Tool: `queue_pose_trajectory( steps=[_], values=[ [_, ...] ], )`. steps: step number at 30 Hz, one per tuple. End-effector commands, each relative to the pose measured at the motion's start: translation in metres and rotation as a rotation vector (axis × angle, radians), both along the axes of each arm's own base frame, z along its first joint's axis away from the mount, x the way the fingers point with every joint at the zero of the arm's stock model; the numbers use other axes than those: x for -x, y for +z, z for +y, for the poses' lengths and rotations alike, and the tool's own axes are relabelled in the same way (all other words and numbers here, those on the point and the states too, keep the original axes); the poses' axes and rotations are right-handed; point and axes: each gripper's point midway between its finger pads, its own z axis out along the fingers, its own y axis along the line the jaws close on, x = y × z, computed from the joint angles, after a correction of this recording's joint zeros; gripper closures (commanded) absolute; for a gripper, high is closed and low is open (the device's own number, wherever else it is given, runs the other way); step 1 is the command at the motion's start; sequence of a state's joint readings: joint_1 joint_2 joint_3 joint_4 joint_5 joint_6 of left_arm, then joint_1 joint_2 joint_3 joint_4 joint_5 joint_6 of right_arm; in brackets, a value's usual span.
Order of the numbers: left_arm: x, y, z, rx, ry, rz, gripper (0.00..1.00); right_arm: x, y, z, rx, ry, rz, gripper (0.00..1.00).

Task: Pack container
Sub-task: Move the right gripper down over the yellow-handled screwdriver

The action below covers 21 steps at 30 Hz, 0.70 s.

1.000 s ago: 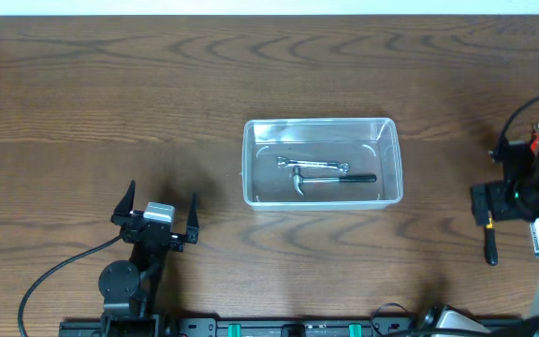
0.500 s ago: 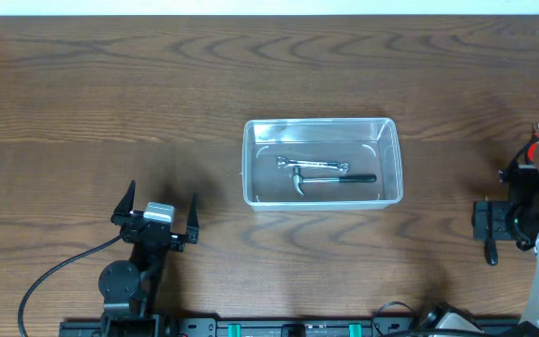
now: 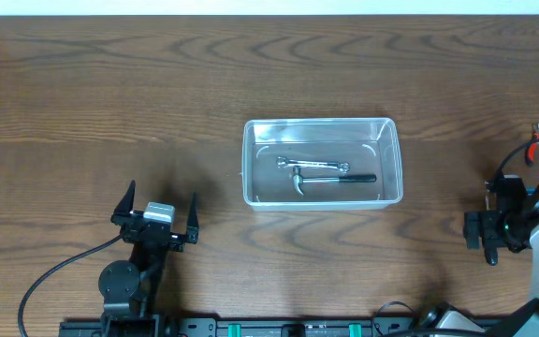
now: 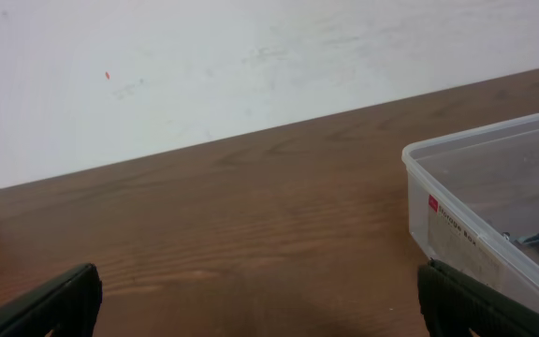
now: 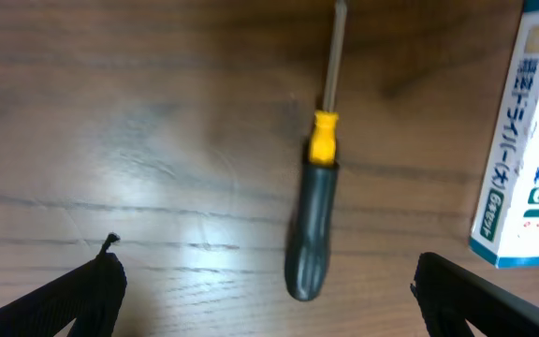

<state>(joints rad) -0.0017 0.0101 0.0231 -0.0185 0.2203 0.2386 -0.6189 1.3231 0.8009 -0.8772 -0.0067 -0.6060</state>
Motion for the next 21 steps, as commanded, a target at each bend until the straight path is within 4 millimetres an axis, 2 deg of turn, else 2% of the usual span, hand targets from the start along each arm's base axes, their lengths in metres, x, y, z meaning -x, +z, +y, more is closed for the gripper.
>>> queue_pose_trajectory(
  steps=[1, 21],
  values=[
    [0.000, -0.016, 0.000, 0.005, 0.001, 0.047, 0.02, 0.010, -0.008, -0.009, 0.027, -0.048, 0.062, 0.01],
    [0.000, -0.016, 0.000, 0.005, 0.001, 0.047, 0.02, 0.011, -0.033, -0.009, -0.026, -0.091, 0.127, 0.01]
  ],
)
